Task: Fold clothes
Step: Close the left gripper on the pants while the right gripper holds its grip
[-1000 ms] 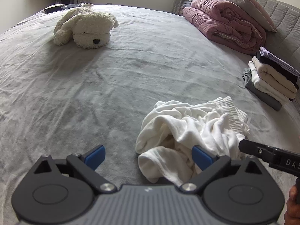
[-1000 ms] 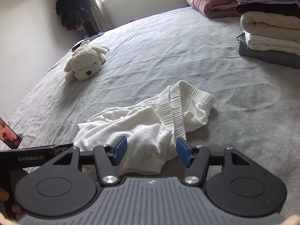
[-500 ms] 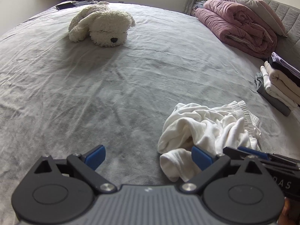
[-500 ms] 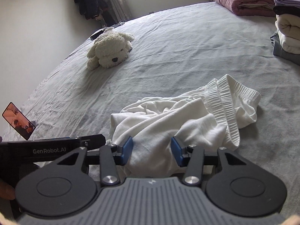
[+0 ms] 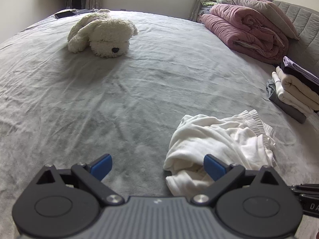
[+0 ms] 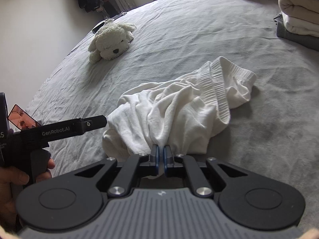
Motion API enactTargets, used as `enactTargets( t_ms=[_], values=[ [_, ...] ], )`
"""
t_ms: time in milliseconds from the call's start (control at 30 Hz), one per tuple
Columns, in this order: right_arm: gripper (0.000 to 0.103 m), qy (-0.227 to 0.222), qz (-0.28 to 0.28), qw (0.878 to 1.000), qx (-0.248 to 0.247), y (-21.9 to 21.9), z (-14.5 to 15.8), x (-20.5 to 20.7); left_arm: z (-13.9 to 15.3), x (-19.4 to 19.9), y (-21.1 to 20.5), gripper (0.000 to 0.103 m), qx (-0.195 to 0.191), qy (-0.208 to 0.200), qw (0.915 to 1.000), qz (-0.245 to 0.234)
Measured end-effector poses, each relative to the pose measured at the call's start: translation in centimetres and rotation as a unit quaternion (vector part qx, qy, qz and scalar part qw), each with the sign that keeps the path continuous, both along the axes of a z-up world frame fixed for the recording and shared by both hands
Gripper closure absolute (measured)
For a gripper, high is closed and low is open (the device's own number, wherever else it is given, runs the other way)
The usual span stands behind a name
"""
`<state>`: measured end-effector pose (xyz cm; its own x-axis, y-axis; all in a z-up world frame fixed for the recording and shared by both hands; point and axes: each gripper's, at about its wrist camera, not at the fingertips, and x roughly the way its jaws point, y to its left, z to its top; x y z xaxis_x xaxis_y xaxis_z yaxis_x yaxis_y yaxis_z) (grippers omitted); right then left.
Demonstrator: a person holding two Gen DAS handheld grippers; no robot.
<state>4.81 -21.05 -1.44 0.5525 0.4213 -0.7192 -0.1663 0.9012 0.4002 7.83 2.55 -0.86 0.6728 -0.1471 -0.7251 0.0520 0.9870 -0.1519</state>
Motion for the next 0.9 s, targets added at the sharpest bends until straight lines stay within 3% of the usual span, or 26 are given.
enactTargets(
  t_ms=[267,533,700,800,833,867,900],
  values=[
    [0.097,0.061,-0.028,0.997,0.045,-5.0,-0.9,-1.5,-0.2,0.1,-1.2,0.004,0.002,-0.006,0.9998,-0.019],
    [0.098,0.107,-0.030,0.994,0.009,-7.9,-1.8,-2.8,-0.7,0.6,-2.0,0.004,-0.013,0.000,0.9995,-0.028],
    [0.098,0.117,-0.024,0.993,0.003,-8.3,-2.1,-3.0,-1.5,1.1,-2.4,0.007,-0.045,0.008,0.9981,-0.041],
    [0.093,0.115,-0.020,0.993,0.011,-8.3,-1.9,-3.0,-2.3,1.4,-2.7,0.021,-0.080,0.017,0.9952,-0.053],
    [0.087,0.111,-0.021,0.994,0.015,-8.4,-1.7,-2.9,-2.6,1.5,-2.9,0.033,-0.095,0.023,0.9935,-0.059],
    [0.087,0.106,-0.024,0.994,0.019,-8.6,-1.5,-2.8,-2.9,1.5,-3.1,0.052,-0.109,0.028,0.9915,-0.066],
    [0.086,0.102,-0.025,0.994,0.024,-8.7,-1.2,-2.7,-3.1,1.5,-3.3,0.061,-0.118,0.031,0.9900,-0.071]
  ],
)
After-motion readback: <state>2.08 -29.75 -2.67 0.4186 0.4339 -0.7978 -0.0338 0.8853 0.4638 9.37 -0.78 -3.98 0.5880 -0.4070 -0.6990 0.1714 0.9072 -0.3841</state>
